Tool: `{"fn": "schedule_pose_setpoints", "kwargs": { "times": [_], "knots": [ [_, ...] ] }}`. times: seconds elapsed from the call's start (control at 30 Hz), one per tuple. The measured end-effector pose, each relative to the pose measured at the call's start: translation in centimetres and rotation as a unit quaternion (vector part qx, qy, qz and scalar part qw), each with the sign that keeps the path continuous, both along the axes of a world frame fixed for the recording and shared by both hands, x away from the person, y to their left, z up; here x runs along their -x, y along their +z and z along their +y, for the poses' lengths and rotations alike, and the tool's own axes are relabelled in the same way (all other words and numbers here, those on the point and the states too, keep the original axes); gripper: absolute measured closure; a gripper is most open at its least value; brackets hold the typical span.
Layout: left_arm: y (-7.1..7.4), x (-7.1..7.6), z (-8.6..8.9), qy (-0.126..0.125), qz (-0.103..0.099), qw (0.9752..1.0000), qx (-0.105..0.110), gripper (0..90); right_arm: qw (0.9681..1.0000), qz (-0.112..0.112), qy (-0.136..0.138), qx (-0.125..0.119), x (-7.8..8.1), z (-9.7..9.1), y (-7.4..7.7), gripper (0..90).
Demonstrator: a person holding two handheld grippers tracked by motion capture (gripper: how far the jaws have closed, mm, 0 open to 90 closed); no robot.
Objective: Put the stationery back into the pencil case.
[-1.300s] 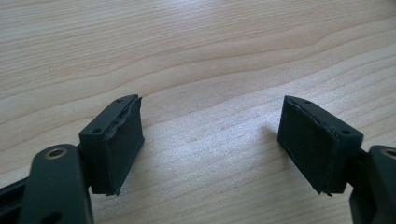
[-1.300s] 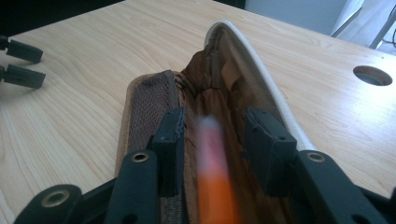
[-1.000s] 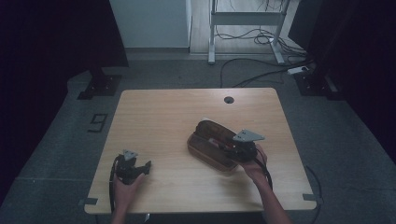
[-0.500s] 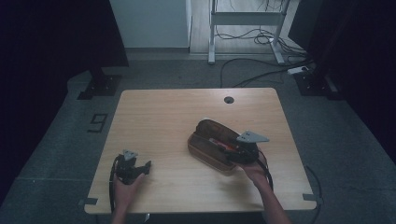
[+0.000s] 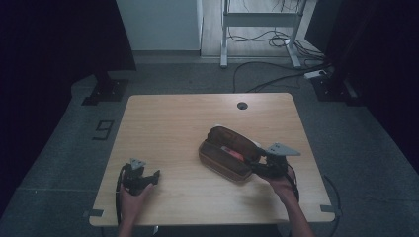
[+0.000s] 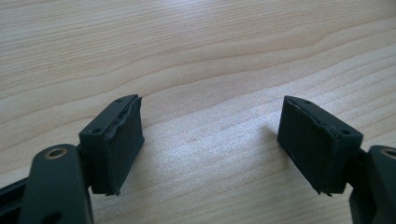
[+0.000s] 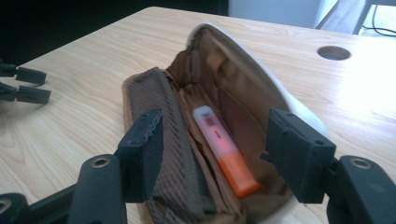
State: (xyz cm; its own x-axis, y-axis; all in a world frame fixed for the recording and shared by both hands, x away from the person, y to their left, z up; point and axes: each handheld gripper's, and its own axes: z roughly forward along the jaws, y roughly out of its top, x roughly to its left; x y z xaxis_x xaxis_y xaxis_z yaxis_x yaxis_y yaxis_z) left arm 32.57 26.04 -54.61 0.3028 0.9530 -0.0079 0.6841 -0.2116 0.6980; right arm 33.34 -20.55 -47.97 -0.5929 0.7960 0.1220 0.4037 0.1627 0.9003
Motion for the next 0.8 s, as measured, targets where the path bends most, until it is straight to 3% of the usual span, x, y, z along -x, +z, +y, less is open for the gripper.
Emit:
{"fn": "schedule_pose_setpoints", "kwargs": {
  "times": [0.5,0.8],
  "knots": [
    [0.0,0.0,0.0,0.000,0.000,1.0000,0.000,22.1,0.9986,0.022,-0.047,0.003,2.2,-4.7,-2.8,35.6],
    [0.0,0.0,0.0,0.000,0.000,1.0000,0.000,22.1,0.9964,0.040,-0.072,0.020,2.8,-6.8,-4.3,35.5]
  ]
}}
